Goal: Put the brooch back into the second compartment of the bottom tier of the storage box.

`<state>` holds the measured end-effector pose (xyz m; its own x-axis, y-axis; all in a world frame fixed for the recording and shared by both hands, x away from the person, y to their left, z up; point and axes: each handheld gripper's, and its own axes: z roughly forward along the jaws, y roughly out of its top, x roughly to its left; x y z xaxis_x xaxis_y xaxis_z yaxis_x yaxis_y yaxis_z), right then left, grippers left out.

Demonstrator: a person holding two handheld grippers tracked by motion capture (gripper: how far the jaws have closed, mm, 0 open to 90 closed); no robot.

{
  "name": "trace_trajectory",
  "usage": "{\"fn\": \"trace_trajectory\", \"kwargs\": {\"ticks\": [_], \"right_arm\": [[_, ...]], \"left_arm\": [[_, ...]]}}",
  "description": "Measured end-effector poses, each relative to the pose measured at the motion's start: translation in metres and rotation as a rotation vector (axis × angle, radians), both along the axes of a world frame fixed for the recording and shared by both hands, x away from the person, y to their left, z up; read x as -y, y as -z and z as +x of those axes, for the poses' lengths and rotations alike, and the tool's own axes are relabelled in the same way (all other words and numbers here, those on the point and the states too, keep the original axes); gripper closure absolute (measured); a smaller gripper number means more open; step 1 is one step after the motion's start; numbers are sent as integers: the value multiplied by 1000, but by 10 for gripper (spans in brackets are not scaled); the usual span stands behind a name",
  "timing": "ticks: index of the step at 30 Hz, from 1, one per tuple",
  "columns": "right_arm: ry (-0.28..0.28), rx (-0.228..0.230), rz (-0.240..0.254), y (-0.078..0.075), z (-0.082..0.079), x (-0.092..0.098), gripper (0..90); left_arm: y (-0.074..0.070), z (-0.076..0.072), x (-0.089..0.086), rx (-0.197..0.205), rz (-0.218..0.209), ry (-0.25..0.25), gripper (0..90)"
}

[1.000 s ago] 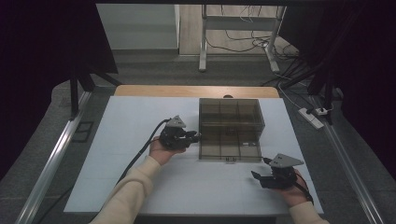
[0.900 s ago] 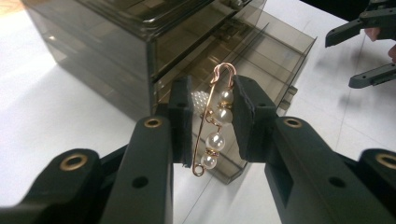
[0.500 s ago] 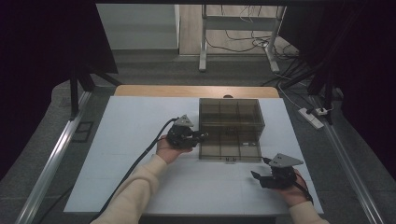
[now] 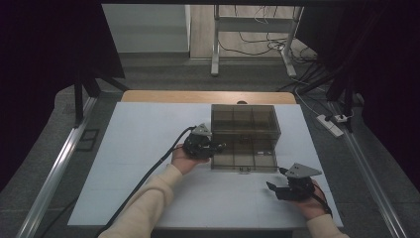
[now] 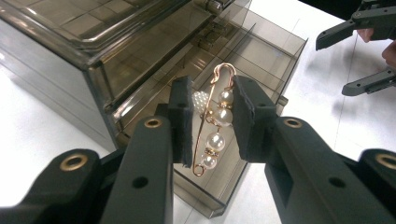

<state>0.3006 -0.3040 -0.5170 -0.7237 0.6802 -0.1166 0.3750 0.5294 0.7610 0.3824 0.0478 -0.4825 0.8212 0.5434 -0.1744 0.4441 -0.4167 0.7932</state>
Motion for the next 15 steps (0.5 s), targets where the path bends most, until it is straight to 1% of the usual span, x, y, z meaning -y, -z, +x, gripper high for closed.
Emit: {"fn": "trace_trajectory", "kwargs": {"ticks": [6, 8, 11, 15], "right_arm": [[-1, -1, 5, 0, 0, 1, 273], [1, -1, 6, 0, 0, 2, 273], [4, 1, 8, -1, 0, 2, 272], [1, 2, 5, -1, 0, 3, 272]], "left_arm": [[-1, 2, 9, 2, 12, 16, 689], [-1, 3, 13, 1, 5, 20, 689], [-1, 4, 20, 2, 21, 27, 689], [-3, 6, 30, 3, 23, 43, 689]]}}
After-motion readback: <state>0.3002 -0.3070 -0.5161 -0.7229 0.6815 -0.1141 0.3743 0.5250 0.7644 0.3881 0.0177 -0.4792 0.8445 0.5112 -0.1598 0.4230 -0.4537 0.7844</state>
